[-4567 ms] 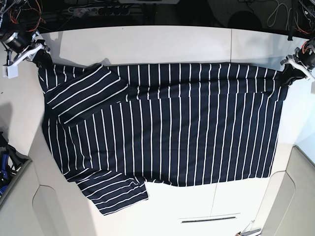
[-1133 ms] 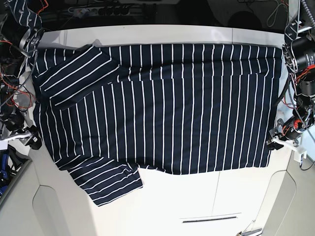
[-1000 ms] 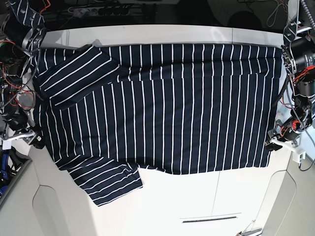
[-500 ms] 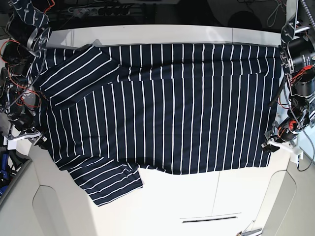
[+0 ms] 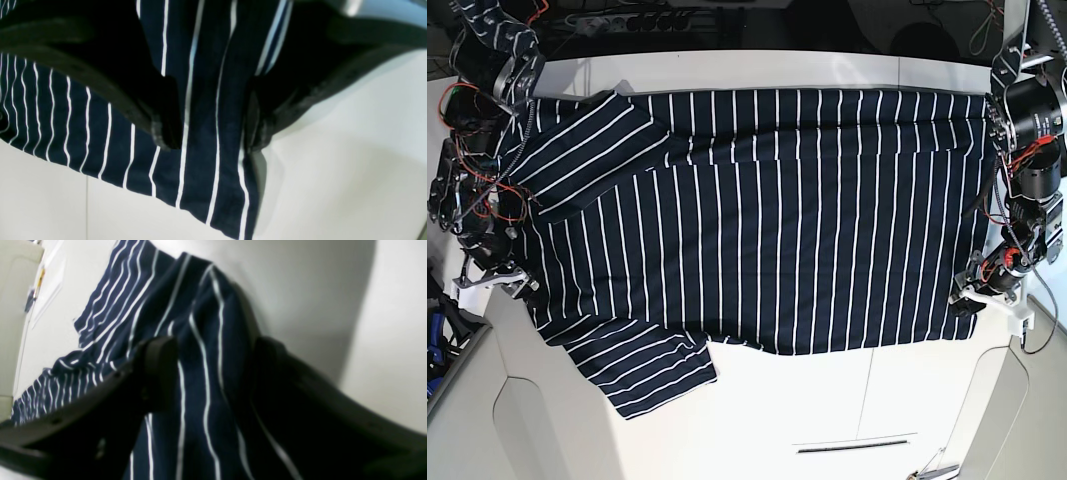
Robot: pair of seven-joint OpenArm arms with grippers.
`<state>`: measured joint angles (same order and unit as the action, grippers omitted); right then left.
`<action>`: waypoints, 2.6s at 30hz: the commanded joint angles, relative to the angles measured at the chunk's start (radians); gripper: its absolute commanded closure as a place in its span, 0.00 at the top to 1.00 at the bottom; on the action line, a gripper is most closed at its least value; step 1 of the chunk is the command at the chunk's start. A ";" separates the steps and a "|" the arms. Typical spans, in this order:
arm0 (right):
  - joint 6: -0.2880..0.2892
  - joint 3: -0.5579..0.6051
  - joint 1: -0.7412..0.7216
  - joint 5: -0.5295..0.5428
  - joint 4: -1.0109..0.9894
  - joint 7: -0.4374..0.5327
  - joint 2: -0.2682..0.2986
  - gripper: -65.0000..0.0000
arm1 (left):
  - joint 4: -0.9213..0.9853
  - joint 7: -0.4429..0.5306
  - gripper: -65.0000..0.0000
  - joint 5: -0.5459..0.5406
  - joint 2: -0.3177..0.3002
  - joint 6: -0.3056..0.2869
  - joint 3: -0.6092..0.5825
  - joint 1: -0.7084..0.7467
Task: Fold the T-shirt properly
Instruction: 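Move both grippers to the shirt's side edges and grasp them, then lift the side edges and fold the shirt lengthwise toward the shoulder edge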
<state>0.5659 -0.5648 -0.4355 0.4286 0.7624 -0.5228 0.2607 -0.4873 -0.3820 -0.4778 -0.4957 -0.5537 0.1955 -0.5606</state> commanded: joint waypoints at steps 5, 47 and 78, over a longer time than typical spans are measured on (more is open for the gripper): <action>0.015 0.103 -0.035 0.005 0.013 0.018 0.013 0.55 | -0.007 -0.019 0.50 0.005 -0.011 -0.003 -0.001 -0.040; 0.033 0.191 -0.035 0.142 0.314 -0.282 0.027 0.00 | -0.235 -0.333 0.00 -0.194 -0.136 -0.144 -0.001 0.013; 0.017 0.083 0.383 0.068 0.700 -0.292 0.072 0.00 | -0.715 -0.422 0.00 -0.319 -0.257 -0.144 0.001 0.499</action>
<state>0.5838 -0.4728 -0.0360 0.4885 1.4437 -0.8387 0.3107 -1.1851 -0.8181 -0.7849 -0.7261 -0.6899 0.1890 -0.0467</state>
